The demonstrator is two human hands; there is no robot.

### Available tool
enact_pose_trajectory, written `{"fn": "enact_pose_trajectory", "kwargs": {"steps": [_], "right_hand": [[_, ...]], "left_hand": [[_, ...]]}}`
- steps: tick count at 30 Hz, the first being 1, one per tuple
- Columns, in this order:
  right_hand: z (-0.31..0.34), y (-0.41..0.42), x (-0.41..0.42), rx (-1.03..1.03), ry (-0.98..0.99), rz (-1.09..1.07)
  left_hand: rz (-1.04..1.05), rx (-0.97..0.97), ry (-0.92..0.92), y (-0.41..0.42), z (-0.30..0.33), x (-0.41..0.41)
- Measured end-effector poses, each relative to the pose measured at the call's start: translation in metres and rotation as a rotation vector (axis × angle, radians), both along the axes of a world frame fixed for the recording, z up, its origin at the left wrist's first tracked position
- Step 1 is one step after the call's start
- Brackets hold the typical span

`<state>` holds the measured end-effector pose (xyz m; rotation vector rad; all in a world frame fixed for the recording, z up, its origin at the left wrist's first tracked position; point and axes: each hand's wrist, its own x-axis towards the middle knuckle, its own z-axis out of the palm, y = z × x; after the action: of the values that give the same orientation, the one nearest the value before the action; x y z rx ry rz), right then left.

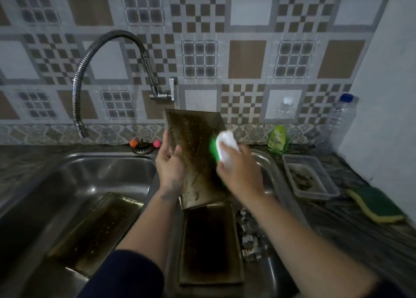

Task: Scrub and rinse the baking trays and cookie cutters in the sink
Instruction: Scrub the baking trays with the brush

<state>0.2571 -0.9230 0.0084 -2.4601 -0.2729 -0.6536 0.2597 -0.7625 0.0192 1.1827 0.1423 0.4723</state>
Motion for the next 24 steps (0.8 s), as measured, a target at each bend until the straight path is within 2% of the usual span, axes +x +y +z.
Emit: {"fn": "enact_pose_trajectory", "kwargs": {"steps": [2, 4, 7, 11, 17, 19, 21, 24], "right_hand": [[-0.035, 0.001, -0.043, -0.016, -0.033, 0.063], [-0.046, -0.002, -0.049, 0.001, -0.031, 0.055], [-0.010, -0.001, -0.002, 0.035, 0.007, -0.068], [0.053, 0.003, 0.040, 0.098, 0.037, -0.082], [0.081, 0.056, 0.014, 0.408, 0.198, -0.027], [0.099, 0.072, 0.007, 0.443, 0.266, -0.062], [0.113, 0.081, 0.003, 0.507, 0.253, -0.112], [0.121, 0.085, -0.005, 0.617, 0.183, -0.160]], "left_hand": [[0.059, 0.015, 0.008, 0.016, -0.002, -0.001], [0.034, 0.076, 0.000, 0.020, -0.002, -0.004], [-0.024, 0.134, -0.003, 0.013, -0.003, -0.015], [0.040, 0.222, -0.058, 0.014, -0.002, -0.023], [0.033, 0.582, -0.119, 0.017, 0.011, -0.028], [0.044, 0.735, -0.219, 0.016, 0.011, -0.028], [0.027, 0.829, -0.264, 0.016, 0.019, -0.029], [-0.096, 0.869, -0.324, 0.025, 0.034, -0.037]]}}
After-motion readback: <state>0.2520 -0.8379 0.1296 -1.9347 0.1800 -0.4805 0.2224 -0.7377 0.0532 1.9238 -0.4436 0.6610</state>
